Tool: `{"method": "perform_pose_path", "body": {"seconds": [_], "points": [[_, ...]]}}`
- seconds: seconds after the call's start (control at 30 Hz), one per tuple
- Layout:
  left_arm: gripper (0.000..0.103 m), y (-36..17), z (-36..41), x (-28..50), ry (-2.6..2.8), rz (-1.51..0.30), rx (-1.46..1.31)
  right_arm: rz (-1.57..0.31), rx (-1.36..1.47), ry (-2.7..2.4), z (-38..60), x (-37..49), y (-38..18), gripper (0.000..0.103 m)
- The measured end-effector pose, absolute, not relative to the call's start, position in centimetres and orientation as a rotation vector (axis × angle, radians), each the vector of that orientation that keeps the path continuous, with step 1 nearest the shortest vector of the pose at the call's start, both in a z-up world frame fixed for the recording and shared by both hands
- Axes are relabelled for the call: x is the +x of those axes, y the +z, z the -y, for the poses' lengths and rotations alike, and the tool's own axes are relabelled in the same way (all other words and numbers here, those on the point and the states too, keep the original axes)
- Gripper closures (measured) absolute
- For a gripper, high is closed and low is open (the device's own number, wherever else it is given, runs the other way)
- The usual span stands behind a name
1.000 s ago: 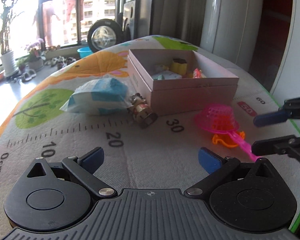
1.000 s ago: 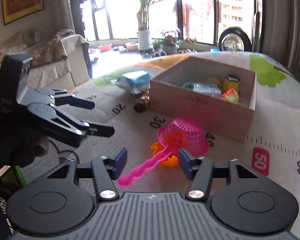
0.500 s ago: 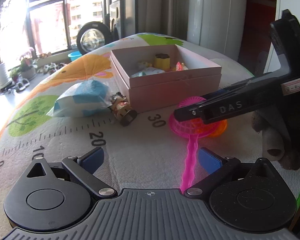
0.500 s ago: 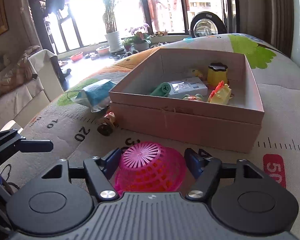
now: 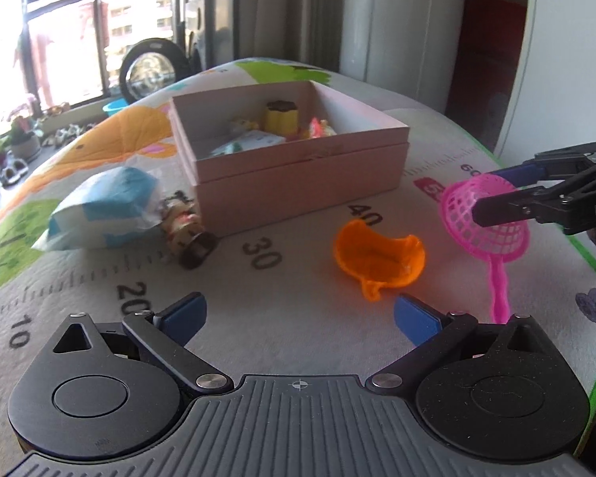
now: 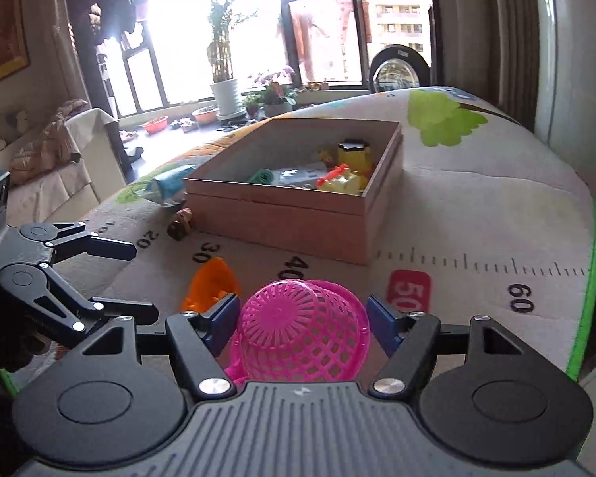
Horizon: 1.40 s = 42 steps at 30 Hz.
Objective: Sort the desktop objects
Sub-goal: 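Lift the pink basket with the right tool away from the orange piece, then grasp the orange cup toy with the left tool while the right holds the pink basket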
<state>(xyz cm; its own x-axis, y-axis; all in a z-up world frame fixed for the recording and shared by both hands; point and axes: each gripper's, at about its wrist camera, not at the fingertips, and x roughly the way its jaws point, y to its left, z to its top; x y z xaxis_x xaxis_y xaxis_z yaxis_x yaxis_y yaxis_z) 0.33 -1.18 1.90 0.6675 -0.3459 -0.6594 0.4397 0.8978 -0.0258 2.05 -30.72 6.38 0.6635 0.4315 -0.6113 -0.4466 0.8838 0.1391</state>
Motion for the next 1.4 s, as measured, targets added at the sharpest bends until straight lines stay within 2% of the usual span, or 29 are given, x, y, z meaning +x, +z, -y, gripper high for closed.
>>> {"method": "perform_pose_path", "body": {"seconds": [0.03, 0.13, 0.33, 0.4, 0.43, 0.47, 0.5, 0.57, 0.63, 0.83, 0.93, 1.0, 1.07, 1.17, 1.4], "points": [[0.0, 1.7, 2.0, 0.7, -0.458, -0.713, 0.15, -0.674, -0.028, 0.469, 30.9, 2.4, 5.9, 0.032], [0.0, 1.3, 4.4, 2.0, -0.483, -0.72, 0.166, -0.656, -0.019, 0.405, 30.9, 3.3, 4.4, 0.016], [0.001, 0.5, 6.5, 2.9, -0.488, -0.721, 0.186, -0.701, 0.085, 0.348, 31.9, 4.9, 1.9, 0.01], [0.007, 0.4, 6.6, 3.0, -0.485, -0.719, 0.185, -0.679, 0.111, 0.35, 32.3, 4.8, 2.0, 0.002], [0.02, 0.3, 6.7, 3.1, -0.484, -0.722, 0.183, -0.674, 0.122, 0.347, 32.4, 4.6, 2.0, 0.0], [0.027, 0.2, 6.6, 3.2, -0.48, -0.725, 0.179, -0.678, 0.128, 0.348, 32.5, 4.6, 2.0, 0.0], [0.029, 0.2, 6.5, 3.1, -0.473, -0.713, 0.178, -0.68, 0.132, 0.347, 32.6, 4.7, 2.0, 0.0], [0.04, 0.3, 6.1, 3.1, -0.474, -0.706, 0.17, -0.68, 0.134, 0.342, 32.5, 4.7, 1.9, 0.0], [0.04, 0.5, 5.2, 2.6, -0.453, -0.698, 0.164, -0.673, 0.131, 0.328, 32.5, 4.6, 2.0, 0.0], [0.038, 0.4, 1.0, 0.7, -0.258, -0.666, 0.173, -0.671, 0.111, 0.258, 32.1, 2.6, 2.8, 0.0], [0.015, 0.5, -1.0, 0.2, -0.186, -0.667, 0.14, -0.689, 0.049, 0.172, 31.0, 1.4, 3.0, 0.0], [0.007, 0.6, -2.1, -0.1, -0.174, -0.665, 0.093, -0.703, 0.018, 0.14, 30.2, 0.9, 2.9, 0.002], [0.005, 0.6, -2.7, 0.0, -0.178, -0.669, 0.065, -0.722, 0.012, 0.174, 29.3, 0.8, 2.7, 0.01], [0.002, 0.4, -3.0, 0.3, -0.173, -0.696, 0.044, -0.739, -0.022, 0.255, 27.0, 1.4, 2.2, 0.016], [0.0, 0.0, -2.8, 0.3, -0.185, -0.721, 0.053, -0.667, -0.137, 0.405, 21.4, 2.6, 2.1, 0.018]]}}
